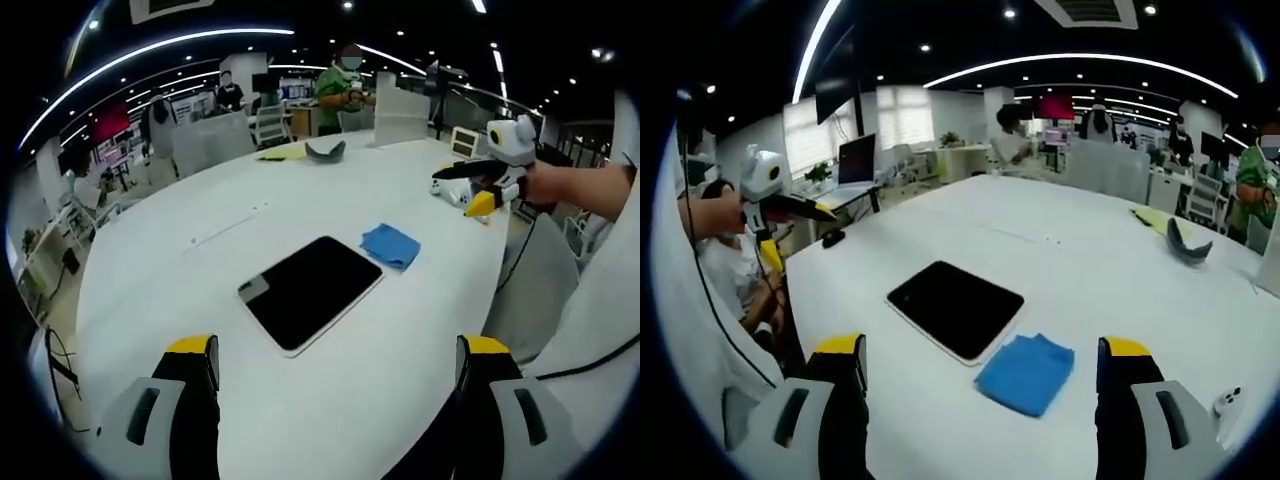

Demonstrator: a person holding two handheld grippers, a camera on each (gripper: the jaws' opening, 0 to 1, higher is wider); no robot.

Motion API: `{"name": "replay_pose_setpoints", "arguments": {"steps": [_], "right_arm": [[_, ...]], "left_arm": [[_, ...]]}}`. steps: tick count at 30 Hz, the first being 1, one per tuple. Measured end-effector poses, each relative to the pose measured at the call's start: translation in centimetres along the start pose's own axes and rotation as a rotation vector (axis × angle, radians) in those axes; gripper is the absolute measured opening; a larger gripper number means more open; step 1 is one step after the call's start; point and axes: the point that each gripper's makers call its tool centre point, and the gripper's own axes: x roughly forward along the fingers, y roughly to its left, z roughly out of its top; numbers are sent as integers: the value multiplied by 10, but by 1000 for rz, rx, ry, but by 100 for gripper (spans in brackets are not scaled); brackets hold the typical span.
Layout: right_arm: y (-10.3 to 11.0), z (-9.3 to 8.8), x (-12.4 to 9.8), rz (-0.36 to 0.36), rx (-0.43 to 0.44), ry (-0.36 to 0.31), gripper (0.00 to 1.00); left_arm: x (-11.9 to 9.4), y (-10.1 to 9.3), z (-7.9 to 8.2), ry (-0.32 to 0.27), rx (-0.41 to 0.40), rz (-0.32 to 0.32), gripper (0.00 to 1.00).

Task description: Wipe the mirror surface with the cleaning cloth until all visible marks leave the cleaned area.

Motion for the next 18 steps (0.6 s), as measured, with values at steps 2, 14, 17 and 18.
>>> {"name": "replay_pose_setpoints", "arguments": {"steps": [2,14,17,18], "right_arm": [[-1,0,3,8,-21,-3,92],[-15,-10,28,44,-72,14,79],[-18,-17,32,60,-99,23,74],[-19,-19,34,67,-94,27,73]], "left_arm": [[-1,-2,-1,0,-4,4,99],[-7,-23,-3,-1,-25,21,99],[-7,-30,-5,2,-36,23,99],[-7,-32,-6,5,-38,25,99]]}}
